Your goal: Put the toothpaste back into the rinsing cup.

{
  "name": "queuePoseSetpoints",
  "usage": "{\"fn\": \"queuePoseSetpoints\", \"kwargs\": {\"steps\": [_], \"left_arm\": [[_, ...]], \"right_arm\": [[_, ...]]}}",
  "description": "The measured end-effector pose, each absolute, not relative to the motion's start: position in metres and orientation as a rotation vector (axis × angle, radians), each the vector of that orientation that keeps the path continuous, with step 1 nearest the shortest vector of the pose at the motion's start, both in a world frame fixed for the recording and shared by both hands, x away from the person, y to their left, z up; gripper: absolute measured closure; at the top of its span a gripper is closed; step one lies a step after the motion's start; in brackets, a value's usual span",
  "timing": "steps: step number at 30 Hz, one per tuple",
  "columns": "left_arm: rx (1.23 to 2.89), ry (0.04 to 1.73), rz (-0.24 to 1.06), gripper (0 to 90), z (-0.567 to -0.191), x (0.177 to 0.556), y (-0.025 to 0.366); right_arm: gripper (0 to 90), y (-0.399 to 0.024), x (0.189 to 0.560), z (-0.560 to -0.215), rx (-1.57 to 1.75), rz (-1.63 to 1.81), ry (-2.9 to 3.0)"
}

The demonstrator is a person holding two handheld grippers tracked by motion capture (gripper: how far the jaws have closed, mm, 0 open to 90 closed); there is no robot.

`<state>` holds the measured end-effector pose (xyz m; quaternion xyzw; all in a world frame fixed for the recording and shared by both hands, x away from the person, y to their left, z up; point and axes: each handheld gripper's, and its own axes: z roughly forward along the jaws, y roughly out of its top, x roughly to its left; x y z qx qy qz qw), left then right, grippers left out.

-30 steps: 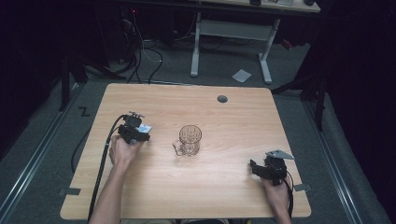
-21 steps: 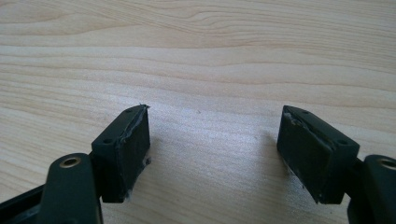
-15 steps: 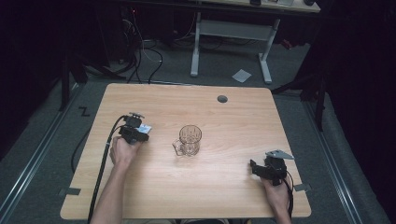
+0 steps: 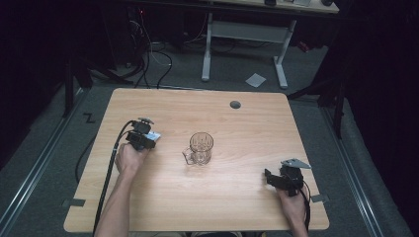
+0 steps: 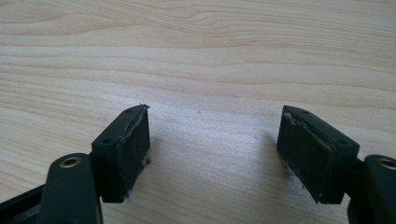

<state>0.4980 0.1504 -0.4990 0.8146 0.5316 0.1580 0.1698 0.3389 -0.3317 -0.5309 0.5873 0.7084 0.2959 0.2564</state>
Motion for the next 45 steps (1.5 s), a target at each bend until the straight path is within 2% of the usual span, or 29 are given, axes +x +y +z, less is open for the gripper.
{"fn": "queuePoseSetpoints", "kwargs": {"steps": [6,15,37,45], "left_arm": [[2.313,1.484,0.448,62.8,-0.493,0.494,0.152],[2.24,1.431,0.413,65.3,-0.48,0.486,0.154],[2.122,1.239,0.447,66.7,-0.438,0.447,0.156],[2.084,1.187,0.416,66.8,-0.431,0.437,0.152]], "right_arm": [[25.4,-0.332,0.339,-0.531,1.594,0.803,1.922],[25.4,-0.332,0.339,-0.531,1.592,0.802,1.923],[25.3,-0.332,0.339,-0.531,1.593,0.803,1.924],[25.4,-0.332,0.339,-0.531,1.592,0.803,1.924]]}}
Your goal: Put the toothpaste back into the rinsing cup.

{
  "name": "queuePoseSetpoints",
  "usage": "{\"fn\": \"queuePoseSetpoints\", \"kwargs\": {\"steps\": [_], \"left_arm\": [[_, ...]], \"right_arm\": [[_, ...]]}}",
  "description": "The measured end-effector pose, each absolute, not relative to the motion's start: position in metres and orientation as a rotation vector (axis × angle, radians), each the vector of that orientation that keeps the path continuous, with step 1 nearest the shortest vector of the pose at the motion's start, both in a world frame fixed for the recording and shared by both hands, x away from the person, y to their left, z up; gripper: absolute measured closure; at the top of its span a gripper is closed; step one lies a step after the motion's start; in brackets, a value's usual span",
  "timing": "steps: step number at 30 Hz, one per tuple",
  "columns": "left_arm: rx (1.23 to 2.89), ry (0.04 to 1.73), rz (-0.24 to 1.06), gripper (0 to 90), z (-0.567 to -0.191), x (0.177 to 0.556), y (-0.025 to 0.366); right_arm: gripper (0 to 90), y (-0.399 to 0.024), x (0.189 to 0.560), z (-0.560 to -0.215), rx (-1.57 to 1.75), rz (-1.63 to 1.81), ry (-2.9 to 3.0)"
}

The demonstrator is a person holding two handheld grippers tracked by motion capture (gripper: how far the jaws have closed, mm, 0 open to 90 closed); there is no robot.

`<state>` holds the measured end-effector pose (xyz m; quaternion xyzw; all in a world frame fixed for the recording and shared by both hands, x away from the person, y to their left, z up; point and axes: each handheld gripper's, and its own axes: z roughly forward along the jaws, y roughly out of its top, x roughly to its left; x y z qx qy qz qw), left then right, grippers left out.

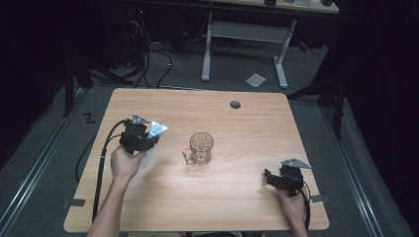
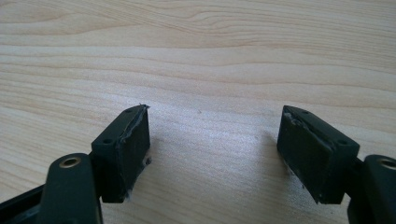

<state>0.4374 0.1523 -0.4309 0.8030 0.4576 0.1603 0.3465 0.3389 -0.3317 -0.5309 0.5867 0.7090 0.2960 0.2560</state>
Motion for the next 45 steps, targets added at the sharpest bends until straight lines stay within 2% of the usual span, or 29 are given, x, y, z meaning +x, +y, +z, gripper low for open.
{"fn": "queuePoseSetpoints", "kwargs": {"steps": [15,22,45], "left_arm": [[2.007,1.072,0.357,66.8,-0.414,0.42,0.141],[1.98,1.02,0.399,66.7,-0.404,0.412,0.134],[1.952,0.865,0.364,66.6,-0.377,0.403,0.099]], "right_arm": [[25.4,-0.332,0.339,-0.531,1.59,0.803,1.926],[25.4,-0.332,0.339,-0.531,1.59,0.804,1.926],[25.3,-0.332,0.339,-0.531,1.592,0.806,1.927]]}}
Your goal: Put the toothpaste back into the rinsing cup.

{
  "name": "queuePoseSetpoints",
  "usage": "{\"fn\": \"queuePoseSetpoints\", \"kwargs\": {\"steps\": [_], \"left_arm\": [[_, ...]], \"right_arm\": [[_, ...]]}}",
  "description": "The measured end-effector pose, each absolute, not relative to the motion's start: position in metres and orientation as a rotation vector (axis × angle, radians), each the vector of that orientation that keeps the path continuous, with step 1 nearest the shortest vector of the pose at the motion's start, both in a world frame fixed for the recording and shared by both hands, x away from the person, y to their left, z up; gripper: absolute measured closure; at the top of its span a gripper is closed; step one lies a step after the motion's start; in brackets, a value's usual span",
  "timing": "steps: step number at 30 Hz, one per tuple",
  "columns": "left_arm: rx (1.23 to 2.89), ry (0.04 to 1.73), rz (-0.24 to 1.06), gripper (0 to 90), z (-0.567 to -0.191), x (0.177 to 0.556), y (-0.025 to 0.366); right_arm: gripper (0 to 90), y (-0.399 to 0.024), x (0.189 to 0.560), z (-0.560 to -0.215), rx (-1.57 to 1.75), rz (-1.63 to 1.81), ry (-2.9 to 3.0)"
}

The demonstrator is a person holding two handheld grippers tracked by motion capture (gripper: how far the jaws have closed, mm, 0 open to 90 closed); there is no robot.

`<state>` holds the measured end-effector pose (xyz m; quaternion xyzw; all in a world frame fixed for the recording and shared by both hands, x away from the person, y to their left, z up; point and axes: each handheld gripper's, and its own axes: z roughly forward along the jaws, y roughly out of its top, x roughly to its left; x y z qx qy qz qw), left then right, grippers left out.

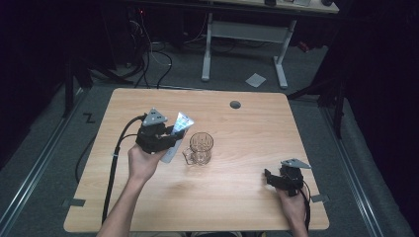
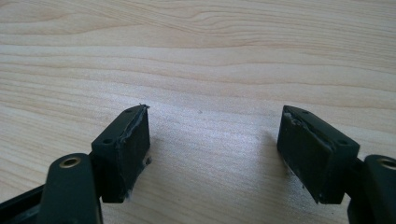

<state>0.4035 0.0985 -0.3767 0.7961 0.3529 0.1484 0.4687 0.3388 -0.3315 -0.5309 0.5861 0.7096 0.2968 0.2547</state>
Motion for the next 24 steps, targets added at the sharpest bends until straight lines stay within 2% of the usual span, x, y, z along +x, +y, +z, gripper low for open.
{"fn": "queuePoseSetpoints", "kwargs": {"steps": [24], "left_arm": [[1.97,0.798,0.341,66.3,-0.368,0.43,0.052]], "right_arm": [[25.4,-0.332,0.339,-0.531,1.589,0.807,1.93]]}}
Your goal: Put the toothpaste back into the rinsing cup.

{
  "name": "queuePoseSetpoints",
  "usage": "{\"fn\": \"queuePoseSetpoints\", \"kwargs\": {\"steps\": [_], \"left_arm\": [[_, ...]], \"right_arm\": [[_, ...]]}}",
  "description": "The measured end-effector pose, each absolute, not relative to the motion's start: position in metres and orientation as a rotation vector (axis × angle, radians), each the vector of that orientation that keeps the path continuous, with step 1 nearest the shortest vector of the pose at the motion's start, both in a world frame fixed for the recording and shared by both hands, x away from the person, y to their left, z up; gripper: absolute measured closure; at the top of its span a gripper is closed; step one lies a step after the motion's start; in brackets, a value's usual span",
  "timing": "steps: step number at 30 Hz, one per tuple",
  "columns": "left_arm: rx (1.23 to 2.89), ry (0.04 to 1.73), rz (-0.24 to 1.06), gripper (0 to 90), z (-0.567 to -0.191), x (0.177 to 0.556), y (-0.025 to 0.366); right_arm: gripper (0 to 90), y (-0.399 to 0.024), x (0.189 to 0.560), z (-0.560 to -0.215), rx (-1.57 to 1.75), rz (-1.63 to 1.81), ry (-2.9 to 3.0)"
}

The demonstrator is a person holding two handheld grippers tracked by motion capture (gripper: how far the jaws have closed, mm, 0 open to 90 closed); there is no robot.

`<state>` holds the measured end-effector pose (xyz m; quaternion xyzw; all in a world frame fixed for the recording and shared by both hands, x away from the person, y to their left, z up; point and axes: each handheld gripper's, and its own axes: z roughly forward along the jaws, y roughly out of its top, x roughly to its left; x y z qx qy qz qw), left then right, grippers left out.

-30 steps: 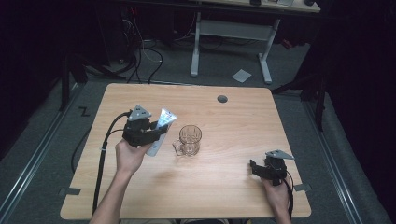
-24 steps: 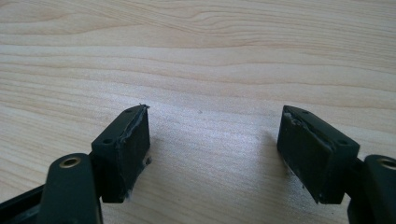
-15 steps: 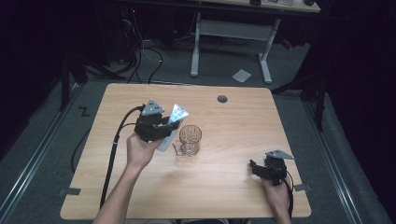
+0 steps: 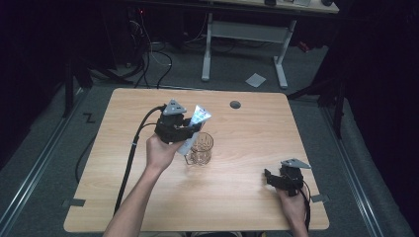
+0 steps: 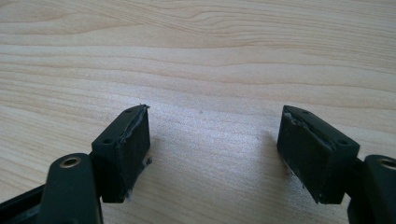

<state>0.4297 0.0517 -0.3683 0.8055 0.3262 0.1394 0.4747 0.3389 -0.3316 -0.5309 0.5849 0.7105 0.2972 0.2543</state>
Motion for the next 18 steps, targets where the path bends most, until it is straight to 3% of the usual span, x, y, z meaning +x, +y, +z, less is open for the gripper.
{"fn": "queuePoseSetpoints", "kwargs": {"steps": [13,18], "left_arm": [[1.951,0.794,0.319,66.3,-0.371,0.443,0.03],[1.972,0.79,0.374,66.0,-0.371,0.446,0.02]], "right_arm": [[25.3,-0.331,0.339,-0.531,1.586,0.809,1.934],[25.4,-0.331,0.339,-0.531,1.586,0.809,1.934]]}}
